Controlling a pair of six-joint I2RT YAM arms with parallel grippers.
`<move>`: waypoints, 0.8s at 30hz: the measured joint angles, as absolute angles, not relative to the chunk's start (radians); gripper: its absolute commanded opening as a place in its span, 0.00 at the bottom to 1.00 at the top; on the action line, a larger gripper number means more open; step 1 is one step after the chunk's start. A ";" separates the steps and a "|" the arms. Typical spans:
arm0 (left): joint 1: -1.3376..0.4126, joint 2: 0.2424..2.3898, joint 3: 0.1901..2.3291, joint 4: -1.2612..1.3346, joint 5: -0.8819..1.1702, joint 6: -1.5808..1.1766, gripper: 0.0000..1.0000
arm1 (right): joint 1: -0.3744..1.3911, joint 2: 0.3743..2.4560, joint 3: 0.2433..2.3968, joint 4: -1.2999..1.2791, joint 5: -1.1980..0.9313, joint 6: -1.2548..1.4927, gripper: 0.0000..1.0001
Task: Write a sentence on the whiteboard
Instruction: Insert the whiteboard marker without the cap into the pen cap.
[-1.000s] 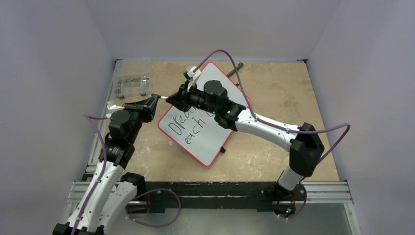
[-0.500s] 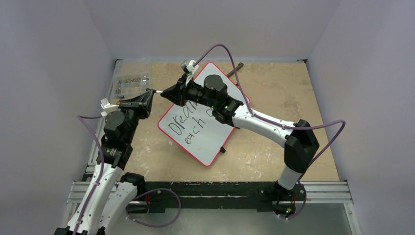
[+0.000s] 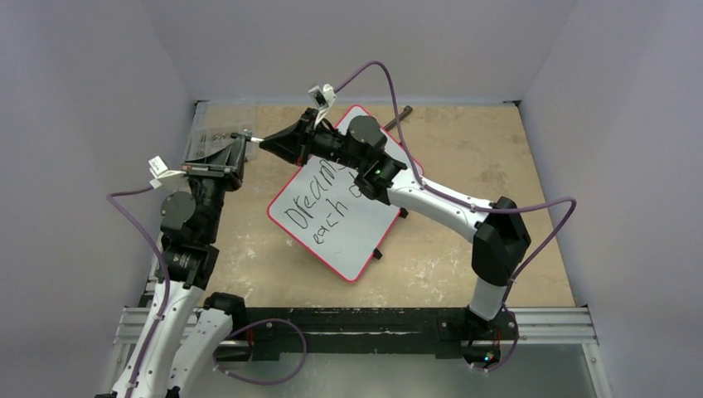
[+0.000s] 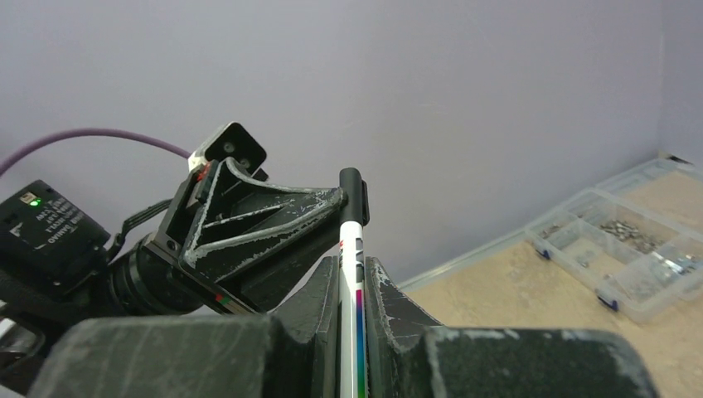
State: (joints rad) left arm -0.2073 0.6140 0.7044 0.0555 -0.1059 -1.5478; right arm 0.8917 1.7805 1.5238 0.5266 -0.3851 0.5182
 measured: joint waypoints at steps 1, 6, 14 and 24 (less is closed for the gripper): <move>-0.206 0.612 0.710 0.059 -0.106 -1.533 0.00 | 0.889 1.787 1.534 0.537 -0.398 0.533 0.00; -0.204 0.600 0.764 0.073 -0.086 -1.461 0.00 | 0.878 1.815 1.623 0.555 -0.490 0.588 0.00; -0.215 0.590 0.845 0.136 0.118 -1.365 0.00 | 0.865 1.858 1.809 0.541 -0.678 0.631 0.00; -0.217 0.554 0.887 0.119 0.257 -1.251 0.01 | 0.847 1.868 1.802 0.718 -0.847 0.822 0.00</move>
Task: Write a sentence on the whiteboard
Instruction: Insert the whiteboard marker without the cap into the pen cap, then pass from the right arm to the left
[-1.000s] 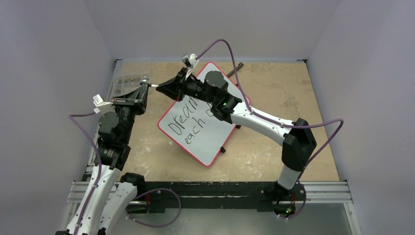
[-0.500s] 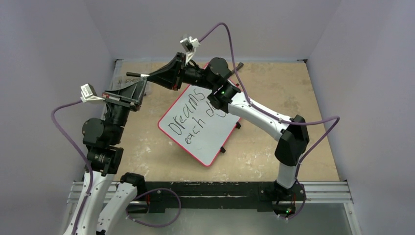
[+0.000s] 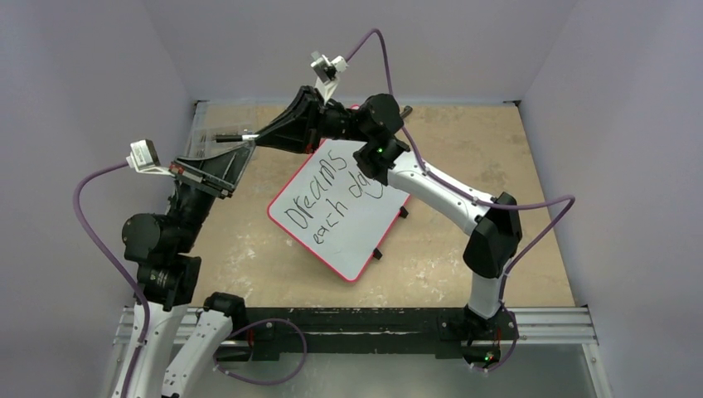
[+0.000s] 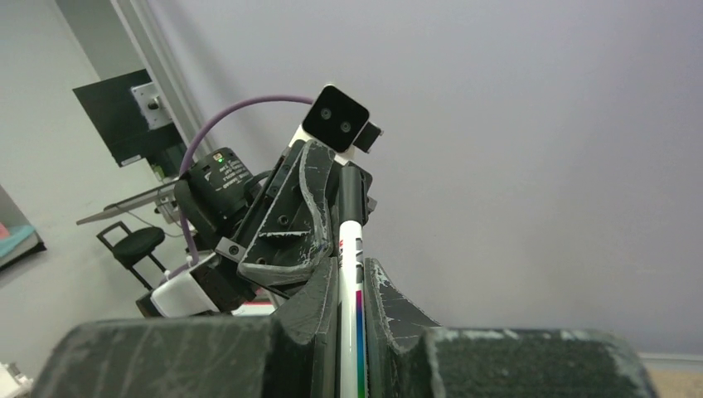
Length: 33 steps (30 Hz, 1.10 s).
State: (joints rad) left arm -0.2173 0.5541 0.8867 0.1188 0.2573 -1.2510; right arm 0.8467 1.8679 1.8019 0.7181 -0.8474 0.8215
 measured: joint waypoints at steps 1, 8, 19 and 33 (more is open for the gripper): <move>-0.217 0.550 0.888 0.106 0.260 -1.240 0.05 | 0.847 1.864 1.789 0.727 -0.847 0.828 0.00; -0.226 0.540 0.916 0.026 0.286 -1.168 0.49 | 0.850 1.808 1.712 0.665 -0.805 0.804 0.00; -0.257 0.524 0.929 -0.064 0.380 -1.106 0.63 | 0.882 1.645 1.513 0.512 -0.613 0.714 0.00; -0.278 0.544 0.806 0.075 0.393 -1.205 0.46 | 0.902 1.397 1.329 0.453 -0.395 0.592 0.00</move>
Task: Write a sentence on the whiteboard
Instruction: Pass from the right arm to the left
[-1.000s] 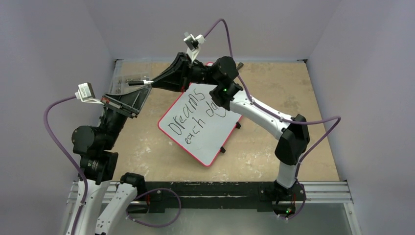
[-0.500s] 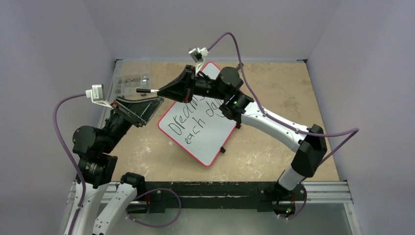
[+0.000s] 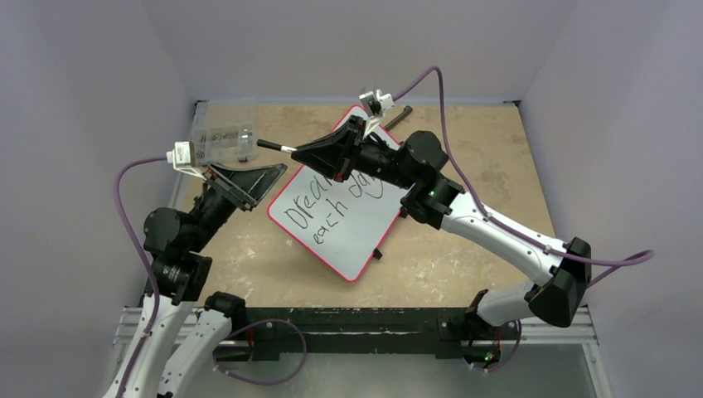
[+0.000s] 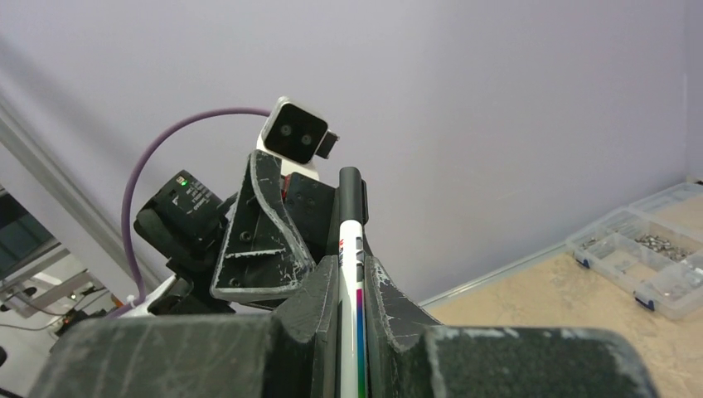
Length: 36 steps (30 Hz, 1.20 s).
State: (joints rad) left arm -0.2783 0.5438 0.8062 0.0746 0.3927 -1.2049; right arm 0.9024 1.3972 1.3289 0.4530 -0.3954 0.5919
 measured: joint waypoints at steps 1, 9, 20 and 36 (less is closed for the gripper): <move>-0.285 0.550 0.798 0.097 0.390 -1.212 0.46 | 0.902 1.392 1.322 0.453 -0.385 0.589 0.00; -0.369 0.598 0.772 0.237 0.353 -1.219 0.40 | 0.902 1.390 1.303 0.429 -0.351 0.579 0.00; -0.407 0.617 0.757 0.317 0.250 -1.219 0.33 | 0.901 1.389 1.286 0.431 -0.338 0.572 0.00; -0.416 0.640 0.754 0.339 0.207 -1.219 0.40 | 0.896 1.389 1.267 0.419 -0.330 0.545 0.00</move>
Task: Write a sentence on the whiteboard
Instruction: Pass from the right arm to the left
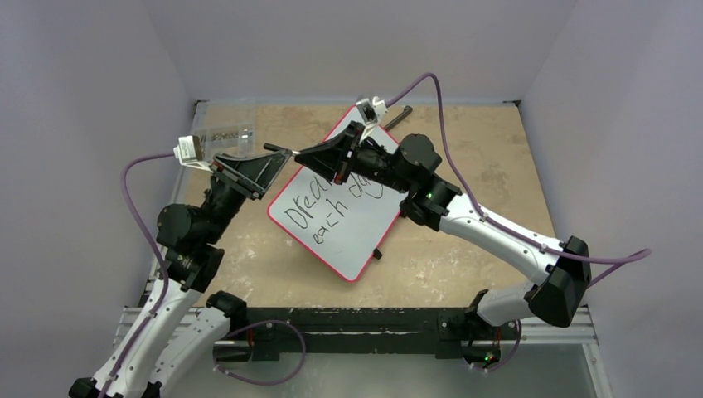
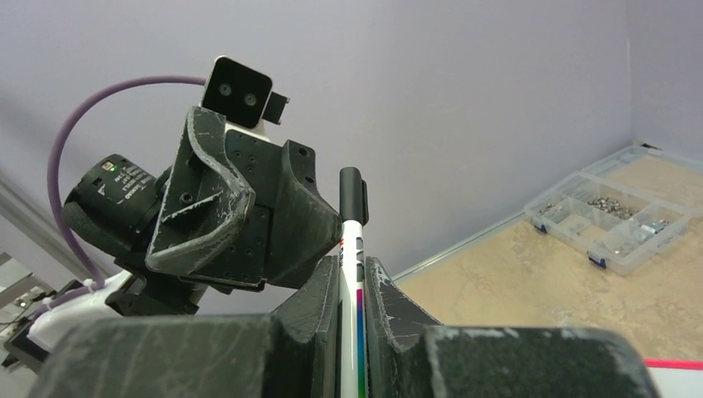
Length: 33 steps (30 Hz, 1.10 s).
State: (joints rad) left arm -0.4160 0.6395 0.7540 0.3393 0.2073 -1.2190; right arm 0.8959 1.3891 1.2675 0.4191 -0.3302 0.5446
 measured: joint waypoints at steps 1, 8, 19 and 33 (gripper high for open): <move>-0.416 0.637 0.754 0.334 0.207 -1.219 0.40 | 0.896 1.389 1.268 0.418 -0.329 0.540 0.00; -0.416 0.618 0.754 0.292 0.201 -1.215 0.40 | 0.897 1.389 1.274 0.408 -0.315 0.514 0.00; -0.421 0.647 0.750 0.292 0.197 -1.219 0.38 | 0.897 1.389 1.292 0.411 -0.303 0.495 0.00; -0.422 0.686 0.741 0.356 0.147 -1.244 0.22 | 0.897 1.403 1.287 0.442 -0.310 0.516 0.00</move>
